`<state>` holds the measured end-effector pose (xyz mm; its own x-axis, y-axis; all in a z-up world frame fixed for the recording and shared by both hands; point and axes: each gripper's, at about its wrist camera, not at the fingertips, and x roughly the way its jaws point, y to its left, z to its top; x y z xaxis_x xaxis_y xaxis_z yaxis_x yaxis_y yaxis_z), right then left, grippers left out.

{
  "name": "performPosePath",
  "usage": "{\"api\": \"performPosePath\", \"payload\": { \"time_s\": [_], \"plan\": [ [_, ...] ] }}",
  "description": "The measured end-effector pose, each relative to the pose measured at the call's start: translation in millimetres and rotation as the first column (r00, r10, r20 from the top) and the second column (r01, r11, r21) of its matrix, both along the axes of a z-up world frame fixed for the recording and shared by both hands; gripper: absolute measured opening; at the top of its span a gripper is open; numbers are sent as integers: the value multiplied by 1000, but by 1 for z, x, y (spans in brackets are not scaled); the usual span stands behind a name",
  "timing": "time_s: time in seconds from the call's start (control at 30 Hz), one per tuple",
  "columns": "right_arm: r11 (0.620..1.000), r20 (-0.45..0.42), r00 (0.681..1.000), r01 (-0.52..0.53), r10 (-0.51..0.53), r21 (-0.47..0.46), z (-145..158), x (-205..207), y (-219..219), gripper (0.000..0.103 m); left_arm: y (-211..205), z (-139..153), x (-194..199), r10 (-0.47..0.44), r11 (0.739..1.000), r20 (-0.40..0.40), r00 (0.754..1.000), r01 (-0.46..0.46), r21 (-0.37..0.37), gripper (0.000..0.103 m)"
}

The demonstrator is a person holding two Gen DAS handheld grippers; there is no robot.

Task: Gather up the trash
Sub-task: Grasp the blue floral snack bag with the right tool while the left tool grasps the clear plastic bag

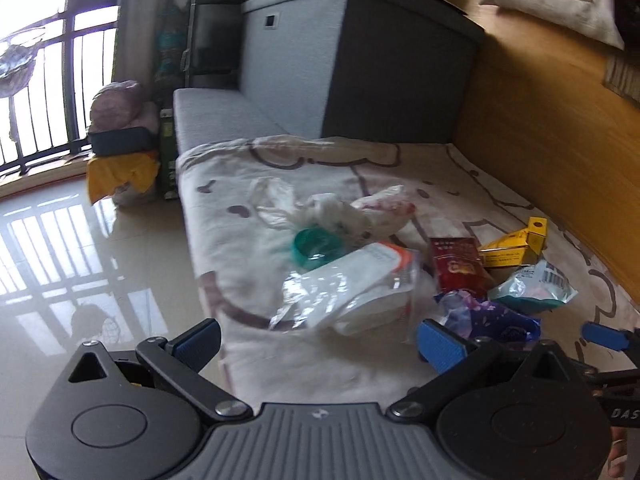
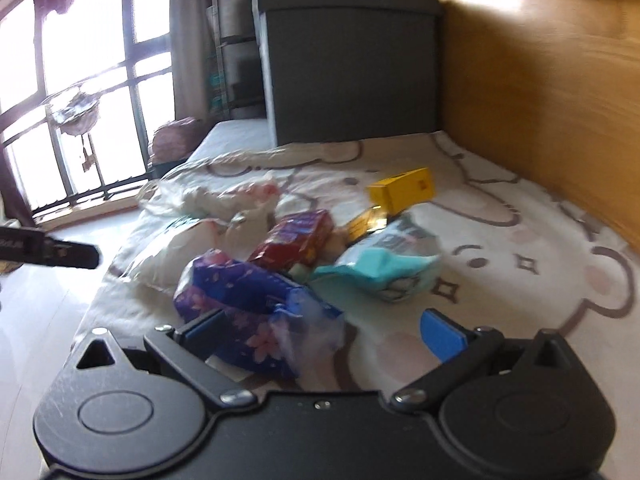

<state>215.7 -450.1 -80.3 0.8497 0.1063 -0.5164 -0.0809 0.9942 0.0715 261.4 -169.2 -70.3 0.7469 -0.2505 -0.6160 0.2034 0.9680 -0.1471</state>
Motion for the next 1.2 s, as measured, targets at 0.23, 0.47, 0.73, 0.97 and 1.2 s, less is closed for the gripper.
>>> {"api": "performPosePath", "payload": {
  "time_s": [0.23,0.47,0.73,0.97,1.2],
  "plan": [
    [997,22,997,-71,70,24,-5,19,13,98,-27,-1,10,-87,993,69,994,81,82,101],
    [991,-4,991,-134,134,26,-10,15,26,76,-62,-4,18,-219,952,113,969,187,243,69],
    [982,-28,987,-155,159,107,-10,-10,27,58,-94,-15,28,-316,858,100,944,239,455,51],
    [953,-57,962,-256,268,164,-3,-36,43,57,-106,-22,36,-331,811,59,942,251,529,38],
    [973,-22,980,-192,196,132,9,-46,49,77,-97,-17,30,-320,814,67,945,238,529,26]
  ]
}}
